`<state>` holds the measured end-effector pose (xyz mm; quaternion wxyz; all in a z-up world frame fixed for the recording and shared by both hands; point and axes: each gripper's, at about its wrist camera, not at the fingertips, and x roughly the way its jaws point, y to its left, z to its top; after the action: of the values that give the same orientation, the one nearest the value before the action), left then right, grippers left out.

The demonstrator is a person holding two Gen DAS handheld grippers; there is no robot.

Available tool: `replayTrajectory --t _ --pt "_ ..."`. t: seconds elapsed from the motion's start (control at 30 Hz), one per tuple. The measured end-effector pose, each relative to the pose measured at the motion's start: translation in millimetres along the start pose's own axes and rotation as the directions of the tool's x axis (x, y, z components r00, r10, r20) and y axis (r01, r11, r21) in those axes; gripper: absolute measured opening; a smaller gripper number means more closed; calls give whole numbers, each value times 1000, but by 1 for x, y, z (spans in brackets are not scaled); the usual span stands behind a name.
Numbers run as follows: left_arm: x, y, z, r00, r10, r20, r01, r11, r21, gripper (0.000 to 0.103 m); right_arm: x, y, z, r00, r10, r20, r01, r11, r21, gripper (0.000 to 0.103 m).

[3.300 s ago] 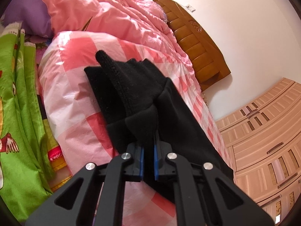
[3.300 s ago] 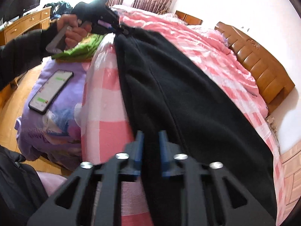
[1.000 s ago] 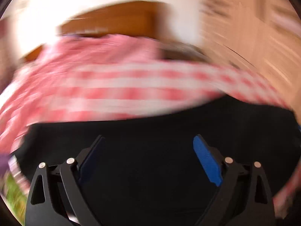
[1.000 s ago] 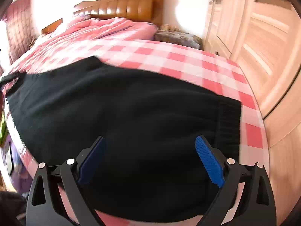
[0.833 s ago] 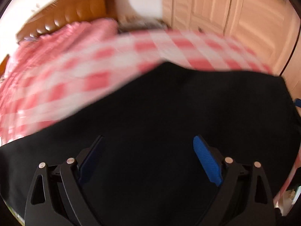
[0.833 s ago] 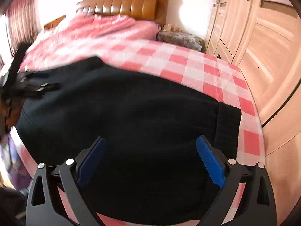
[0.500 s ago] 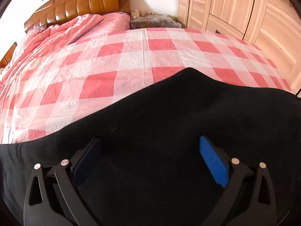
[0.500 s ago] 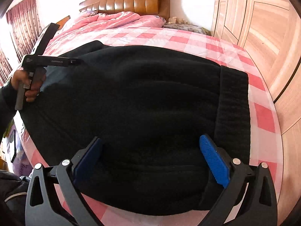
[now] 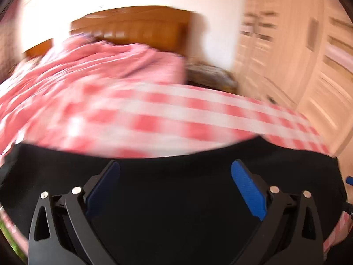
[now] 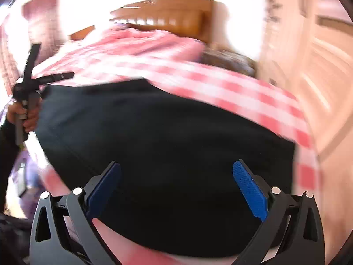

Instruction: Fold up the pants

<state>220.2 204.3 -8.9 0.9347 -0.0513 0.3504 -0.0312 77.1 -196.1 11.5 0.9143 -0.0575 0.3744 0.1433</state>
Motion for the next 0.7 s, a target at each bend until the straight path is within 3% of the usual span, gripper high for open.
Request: replayTrajectory --t 0.1,0.2,0.3,0.43,0.57,0.67,0.7 --pt "-1 83 -1 991 116 -62 -125 978 -167 101 29 48 29 996 82 -19 -84 991 -104 98" --pt "-11 158 -9 990 95 -109 -128 925 -358 101 65 98 57 984 172 -53 -179 967 -183 98" --pt "-25 194 -20 988 123 -96 -152 890 -429 101 103 138 83 955 278 -107 -292 942 -165 98" --pt "-18 201 -29 979 152 -137 -194 898 -395 101 156 179 110 936 298 -187 -328 930 -164 98" --pt "-4 186 -22 977 161 -138 -200 914 -353 101 192 214 127 934 272 -231 -318 928 -193 98" --pt "17 161 -5 977 157 -145 -193 941 -278 101 206 228 136 938 265 -225 -311 928 -204 98" --pt "28 146 3 971 179 -161 -211 954 -214 101 213 231 139 936 265 -230 -312 929 -201 98"
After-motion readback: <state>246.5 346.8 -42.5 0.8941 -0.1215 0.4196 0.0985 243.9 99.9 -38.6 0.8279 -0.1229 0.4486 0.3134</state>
